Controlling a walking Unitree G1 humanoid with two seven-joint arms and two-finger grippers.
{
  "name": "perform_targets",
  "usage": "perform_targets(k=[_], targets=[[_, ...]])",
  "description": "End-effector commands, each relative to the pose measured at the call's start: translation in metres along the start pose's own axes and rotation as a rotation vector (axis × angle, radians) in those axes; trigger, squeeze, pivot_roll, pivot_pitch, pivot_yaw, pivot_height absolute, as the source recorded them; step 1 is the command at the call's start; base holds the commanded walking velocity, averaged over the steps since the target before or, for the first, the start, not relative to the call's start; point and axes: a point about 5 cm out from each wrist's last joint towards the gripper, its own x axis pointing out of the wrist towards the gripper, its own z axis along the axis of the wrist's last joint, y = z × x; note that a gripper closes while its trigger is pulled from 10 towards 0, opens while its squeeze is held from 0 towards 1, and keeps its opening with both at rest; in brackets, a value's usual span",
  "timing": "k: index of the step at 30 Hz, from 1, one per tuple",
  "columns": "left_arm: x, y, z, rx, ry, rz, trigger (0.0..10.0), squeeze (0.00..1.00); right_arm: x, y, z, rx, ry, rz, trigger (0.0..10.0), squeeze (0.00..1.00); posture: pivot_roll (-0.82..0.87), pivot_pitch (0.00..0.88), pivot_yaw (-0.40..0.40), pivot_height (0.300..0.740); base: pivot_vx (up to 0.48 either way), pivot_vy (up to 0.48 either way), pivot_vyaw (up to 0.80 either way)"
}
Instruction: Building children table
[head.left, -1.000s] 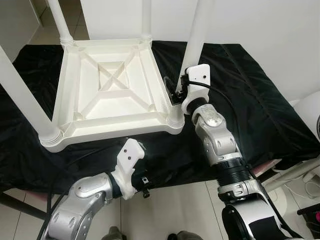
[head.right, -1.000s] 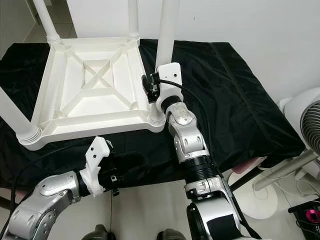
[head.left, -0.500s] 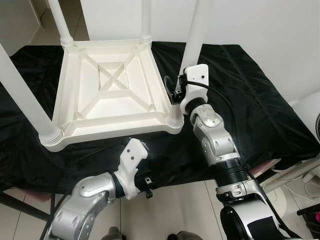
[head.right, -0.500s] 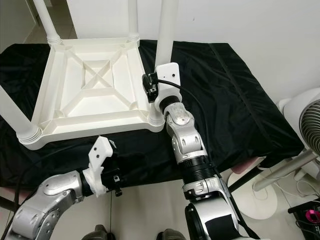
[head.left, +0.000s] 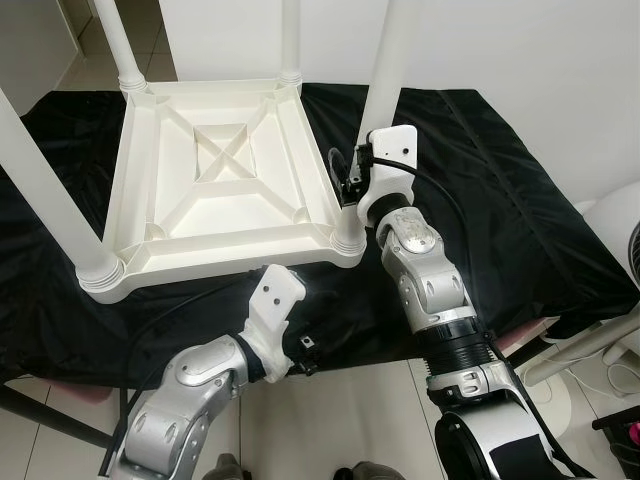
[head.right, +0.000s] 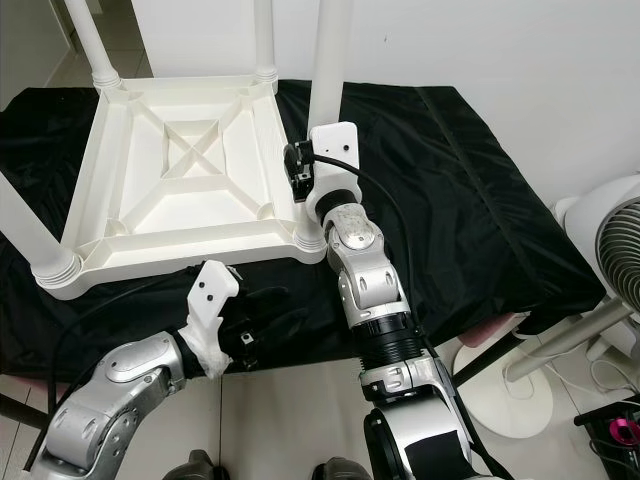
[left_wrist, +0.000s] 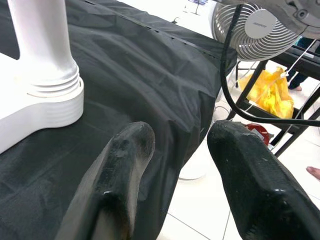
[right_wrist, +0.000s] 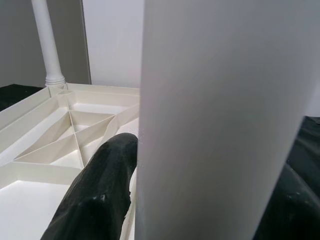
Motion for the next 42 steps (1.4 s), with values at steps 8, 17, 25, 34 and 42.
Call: perform_targets(k=[8,17,25,34,42], targets=[[0.009,-0.008,0.006,0.051,0.025,-0.028,10.0,0.00,-0.003,-0.008,-0.009,0.260,0.063,-0.086,10.0,0.00,-0.06,0.044,-0.037,0.740,0.000,0.000,0.00],[0.010,-0.009,0.012,0.056,0.010,-0.025,10.0,0.00,0.001,-0.014,-0.011,0.483,0.083,-0.083,10.0,0.00,-0.05,0.053,-0.036,0.740,0.000,0.000,0.00],[0.012,-0.009,0.014,0.063,0.004,-0.017,10.0,0.00,0.008,-0.015,-0.009,0.686,0.086,-0.058,10.0,0.00,-0.05,0.060,-0.036,0.740,0.000,0.000,0.00],[0.019,-0.013,0.015,0.049,0.001,-0.032,10.0,0.00,0.009,-0.011,-0.008,0.850,0.074,-0.026,10.0,0.00,-0.05,0.066,-0.038,0.740,0.000,0.000,0.00],[0.031,-0.019,0.015,0.018,-0.006,-0.069,10.0,0.00,0.002,-0.020,-0.016,1.179,0.023,-0.021,10.0,0.00,-0.06,0.076,-0.037,0.740,0.000,0.000,0.00]])
